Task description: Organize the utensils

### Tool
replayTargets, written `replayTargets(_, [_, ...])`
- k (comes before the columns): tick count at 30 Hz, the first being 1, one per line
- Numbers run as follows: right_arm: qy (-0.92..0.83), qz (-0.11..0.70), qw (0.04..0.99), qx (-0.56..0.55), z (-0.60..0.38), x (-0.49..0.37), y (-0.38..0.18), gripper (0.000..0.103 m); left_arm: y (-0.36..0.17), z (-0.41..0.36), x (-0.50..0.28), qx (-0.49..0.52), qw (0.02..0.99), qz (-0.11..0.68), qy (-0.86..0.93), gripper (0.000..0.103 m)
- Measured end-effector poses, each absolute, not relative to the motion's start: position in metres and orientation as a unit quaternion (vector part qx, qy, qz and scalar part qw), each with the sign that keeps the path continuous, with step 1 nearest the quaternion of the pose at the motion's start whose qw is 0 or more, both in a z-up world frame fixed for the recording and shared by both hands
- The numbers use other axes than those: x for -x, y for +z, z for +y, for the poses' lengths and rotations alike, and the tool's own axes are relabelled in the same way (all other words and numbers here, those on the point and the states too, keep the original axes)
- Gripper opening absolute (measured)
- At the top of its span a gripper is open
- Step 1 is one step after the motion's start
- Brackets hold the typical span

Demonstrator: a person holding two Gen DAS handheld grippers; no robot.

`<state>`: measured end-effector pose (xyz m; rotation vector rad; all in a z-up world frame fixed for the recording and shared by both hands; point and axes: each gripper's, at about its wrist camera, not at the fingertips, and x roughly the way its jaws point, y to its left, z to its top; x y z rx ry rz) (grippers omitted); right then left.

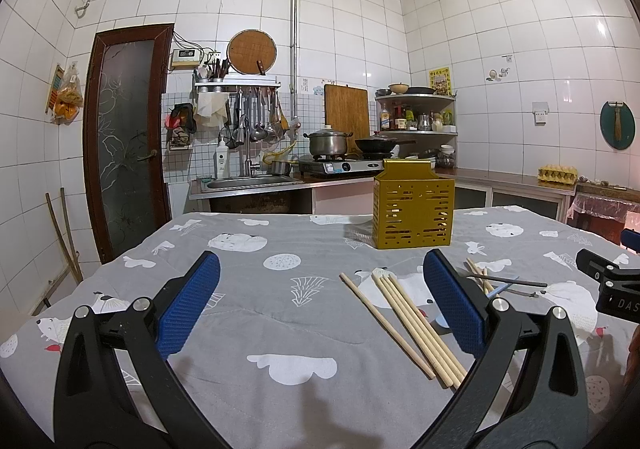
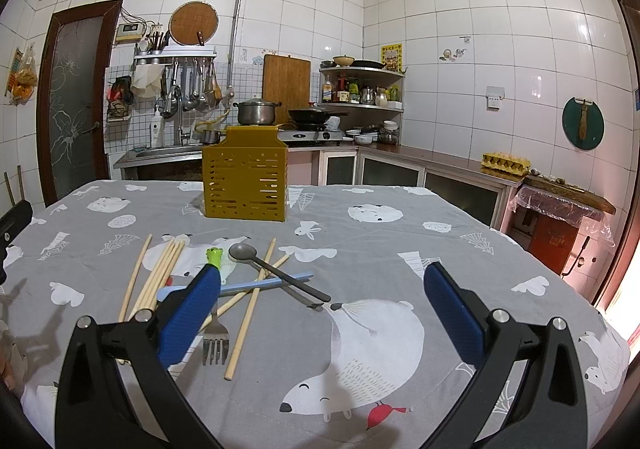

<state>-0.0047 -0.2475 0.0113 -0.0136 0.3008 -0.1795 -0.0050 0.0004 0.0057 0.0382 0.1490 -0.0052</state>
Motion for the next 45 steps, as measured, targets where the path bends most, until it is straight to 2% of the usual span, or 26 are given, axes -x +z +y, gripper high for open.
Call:
replayTargets(29, [-0.101,0.157,0.982,-0.001,-0.247,0.002,0.009,0.099,0.005,0.011,-0.002,0.007,0.996,0.083,0.021,0.098])
replayTargets(45, [-0.088,0.178,0.980,-0.004,-0.248,-0.008,0.005,0.099,0.001,0.001,-0.016,-0.023,0.990,0.133,0.035,0.098])
